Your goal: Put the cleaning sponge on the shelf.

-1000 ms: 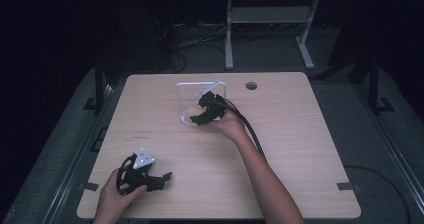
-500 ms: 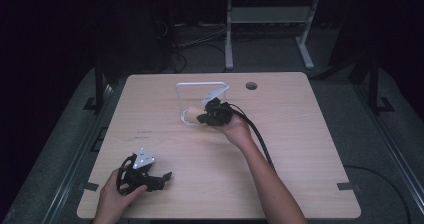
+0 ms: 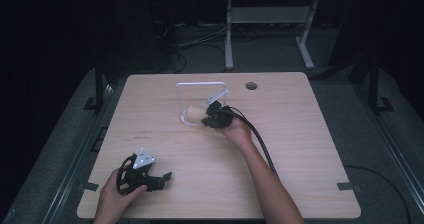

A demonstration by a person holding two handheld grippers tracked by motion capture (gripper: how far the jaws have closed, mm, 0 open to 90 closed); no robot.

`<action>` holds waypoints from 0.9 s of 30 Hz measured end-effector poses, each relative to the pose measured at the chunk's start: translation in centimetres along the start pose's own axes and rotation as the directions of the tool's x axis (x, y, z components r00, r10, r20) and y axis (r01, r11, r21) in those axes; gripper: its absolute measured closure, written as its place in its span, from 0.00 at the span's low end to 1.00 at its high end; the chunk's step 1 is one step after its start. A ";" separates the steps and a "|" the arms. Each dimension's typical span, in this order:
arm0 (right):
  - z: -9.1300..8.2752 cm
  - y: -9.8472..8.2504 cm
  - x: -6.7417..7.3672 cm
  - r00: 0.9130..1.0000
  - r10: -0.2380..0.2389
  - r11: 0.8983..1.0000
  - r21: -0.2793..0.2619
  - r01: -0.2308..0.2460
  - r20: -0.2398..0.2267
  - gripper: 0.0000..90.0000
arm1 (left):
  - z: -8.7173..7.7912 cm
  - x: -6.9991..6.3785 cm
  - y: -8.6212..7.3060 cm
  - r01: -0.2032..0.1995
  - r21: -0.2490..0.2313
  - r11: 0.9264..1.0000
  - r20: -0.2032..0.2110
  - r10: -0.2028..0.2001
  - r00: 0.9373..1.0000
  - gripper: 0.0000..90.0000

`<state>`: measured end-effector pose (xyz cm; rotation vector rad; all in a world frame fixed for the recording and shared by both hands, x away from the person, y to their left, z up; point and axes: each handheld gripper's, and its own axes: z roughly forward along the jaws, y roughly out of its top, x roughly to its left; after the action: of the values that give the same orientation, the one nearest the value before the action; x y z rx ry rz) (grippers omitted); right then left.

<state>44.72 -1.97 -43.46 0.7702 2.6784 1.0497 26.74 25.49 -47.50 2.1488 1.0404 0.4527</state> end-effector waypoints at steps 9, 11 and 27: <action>0.2 -0.6 -0.9 0.999 0.016 1.000 0.009 -0.016 0.036 1.00 | 0.0 0.0 0.0 0.003 -0.002 1.000 0.001 -0.003 1.000 0.13; 0.1 -0.7 -0.9 0.999 0.023 1.000 0.006 -0.023 0.035 1.00 | 0.0 0.0 0.0 0.003 -0.001 1.000 0.001 -0.003 1.000 0.13; -4.0 -2.8 0.3 0.999 0.027 0.999 -0.033 -0.026 0.021 0.66 | 0.0 0.0 0.0 0.001 -0.001 1.000 -0.001 -0.001 1.000 0.13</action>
<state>41.98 -5.91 -42.32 0.8080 2.6328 1.0826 26.75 25.48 -47.51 2.1476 1.0409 0.4539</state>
